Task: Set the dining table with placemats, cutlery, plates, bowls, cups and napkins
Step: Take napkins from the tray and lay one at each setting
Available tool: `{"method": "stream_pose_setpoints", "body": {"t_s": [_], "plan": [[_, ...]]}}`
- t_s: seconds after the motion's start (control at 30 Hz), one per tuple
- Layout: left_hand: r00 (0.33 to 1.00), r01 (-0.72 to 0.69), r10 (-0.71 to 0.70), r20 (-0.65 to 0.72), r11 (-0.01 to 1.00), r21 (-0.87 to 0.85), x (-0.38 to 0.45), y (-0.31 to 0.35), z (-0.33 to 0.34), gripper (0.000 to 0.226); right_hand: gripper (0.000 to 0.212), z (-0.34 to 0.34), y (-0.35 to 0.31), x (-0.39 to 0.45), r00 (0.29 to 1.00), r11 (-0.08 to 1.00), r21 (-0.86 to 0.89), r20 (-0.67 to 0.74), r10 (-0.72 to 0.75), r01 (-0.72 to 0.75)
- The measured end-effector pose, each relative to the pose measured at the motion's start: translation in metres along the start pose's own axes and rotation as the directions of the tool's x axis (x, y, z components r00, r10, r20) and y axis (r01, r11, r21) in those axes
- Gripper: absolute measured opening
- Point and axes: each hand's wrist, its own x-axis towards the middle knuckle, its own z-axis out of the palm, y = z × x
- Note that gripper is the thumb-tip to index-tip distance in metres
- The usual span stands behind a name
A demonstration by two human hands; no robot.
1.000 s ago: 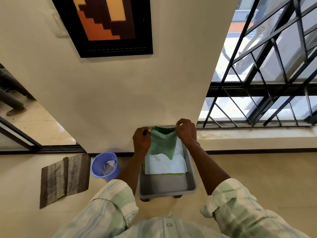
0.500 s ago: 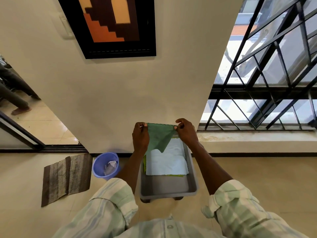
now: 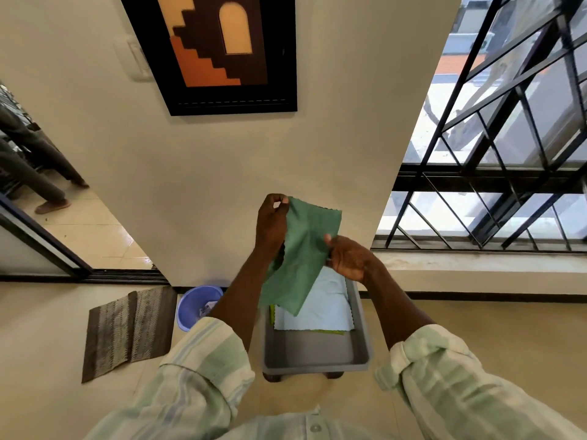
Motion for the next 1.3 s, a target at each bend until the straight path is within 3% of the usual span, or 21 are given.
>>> {"method": "stream_pose_setpoints", "body": {"t_s": [0.07,0.13,0.23,0.33,0.5,0.6,0.67,0.8,0.9,1.1,1.3], "plan": [[0.997,0.068,-0.067,0.022,0.997,-0.035,0.012,0.005,-0.007,0.009,0.082,0.005,0.010,-0.002,0.997,0.999,0.039,0.073,0.020,-0.023],[0.973,0.222,-0.205,0.106,0.959,-0.179,0.022,-0.002,-0.018,0.021,0.078,0.012,0.015,-0.001,0.995,0.995,0.093,0.098,0.010,-0.019],[0.800,0.588,-0.439,0.409,0.712,-0.384,0.010,-0.028,-0.032,0.069,0.062,0.019,0.017,0.001,0.997,0.983,0.183,0.073,0.011,-0.024],[0.668,0.732,-0.528,0.525,0.595,-0.333,-0.015,-0.066,-0.038,0.074,0.052,0.013,0.015,0.002,0.997,0.979,0.203,-0.061,0.039,-0.026],[0.783,0.620,-0.494,0.378,0.661,-0.421,-0.036,-0.088,-0.028,0.012,0.042,-0.004,0.018,-0.001,0.978,0.994,0.082,-0.192,0.081,-0.067],[0.838,0.543,-0.471,0.275,0.763,-0.351,-0.030,-0.093,-0.027,0.037,0.025,-0.009,0.019,-0.005,0.960,0.995,-0.012,-0.265,0.092,-0.099],[0.861,0.501,-0.441,0.254,0.822,-0.272,-0.026,-0.097,-0.029,0.050,0.024,-0.013,0.021,-0.004,0.925,0.992,-0.065,-0.372,0.080,-0.112],[0.883,0.442,-0.403,0.242,0.887,-0.136,-0.022,-0.103,-0.028,0.038,0.012,-0.021,0.024,-0.004,0.842,0.990,-0.106,-0.539,0.020,-0.092],[0.899,0.399,-0.368,0.238,0.912,-0.096,-0.022,-0.103,-0.022,0.025,0.018,-0.024,0.026,-0.004,0.802,0.987,-0.135,-0.598,-0.015,-0.083],[0.929,0.317,-0.299,0.218,0.947,-0.051,-0.021,-0.094,-0.020,0.023,0.036,-0.029,0.028,-0.004,0.777,0.973,-0.230,-0.611,-0.151,0.008],[0.937,0.297,-0.282,0.204,0.954,-0.043,-0.017,-0.095,-0.025,0.028,0.031,-0.030,0.026,-0.004,0.791,0.836,-0.542,-0.546,-0.276,-0.082]]}}
